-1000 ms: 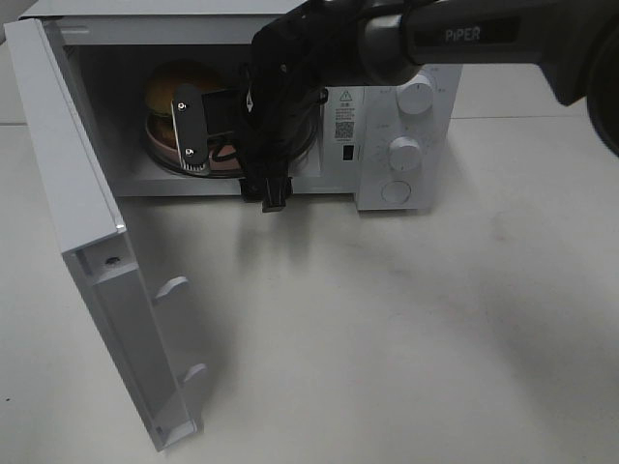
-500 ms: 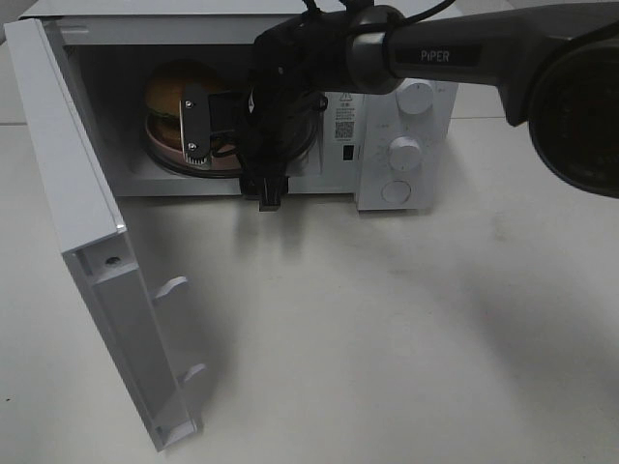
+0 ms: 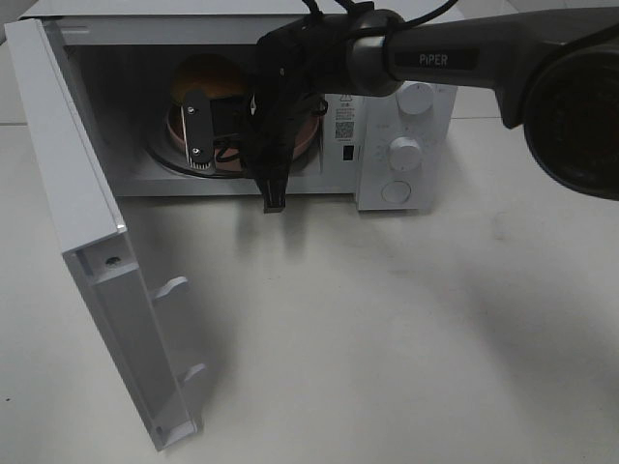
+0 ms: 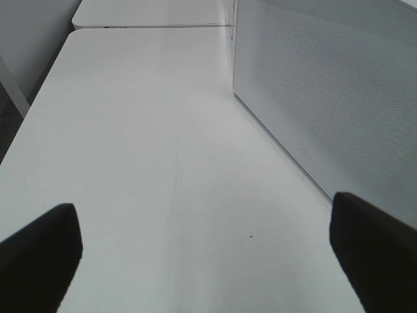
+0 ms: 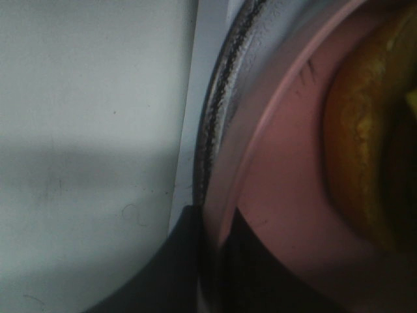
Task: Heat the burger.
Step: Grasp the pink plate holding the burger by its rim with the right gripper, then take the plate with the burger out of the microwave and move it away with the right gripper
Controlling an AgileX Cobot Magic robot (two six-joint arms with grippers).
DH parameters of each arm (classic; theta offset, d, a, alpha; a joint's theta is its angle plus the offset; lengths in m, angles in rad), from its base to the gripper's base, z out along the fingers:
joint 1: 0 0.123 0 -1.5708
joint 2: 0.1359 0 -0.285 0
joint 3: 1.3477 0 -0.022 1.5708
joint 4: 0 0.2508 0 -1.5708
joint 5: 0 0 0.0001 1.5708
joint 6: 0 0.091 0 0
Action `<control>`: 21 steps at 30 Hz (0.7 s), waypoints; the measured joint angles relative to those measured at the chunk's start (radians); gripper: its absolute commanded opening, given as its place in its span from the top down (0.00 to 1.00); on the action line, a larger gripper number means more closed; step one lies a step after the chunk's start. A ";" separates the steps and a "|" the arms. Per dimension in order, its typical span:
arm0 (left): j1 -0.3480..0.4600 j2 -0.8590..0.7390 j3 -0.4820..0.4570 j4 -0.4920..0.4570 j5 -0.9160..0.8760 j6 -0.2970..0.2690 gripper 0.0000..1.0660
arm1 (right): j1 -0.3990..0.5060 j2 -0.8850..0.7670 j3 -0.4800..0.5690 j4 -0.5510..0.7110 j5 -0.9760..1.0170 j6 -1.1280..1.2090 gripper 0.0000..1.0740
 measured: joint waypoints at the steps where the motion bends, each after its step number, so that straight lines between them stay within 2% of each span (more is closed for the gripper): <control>1: 0.000 0.000 0.000 0.000 0.000 0.000 0.08 | 0.000 -0.001 0.000 -0.001 0.006 -0.004 1.00; 14: 0.000 0.000 0.000 0.000 0.000 0.000 0.08 | 0.013 -0.014 0.001 -0.003 0.049 -0.035 1.00; 21: 0.000 0.000 0.000 0.000 0.000 0.000 0.08 | 0.019 -0.081 0.126 -0.001 -0.017 -0.085 1.00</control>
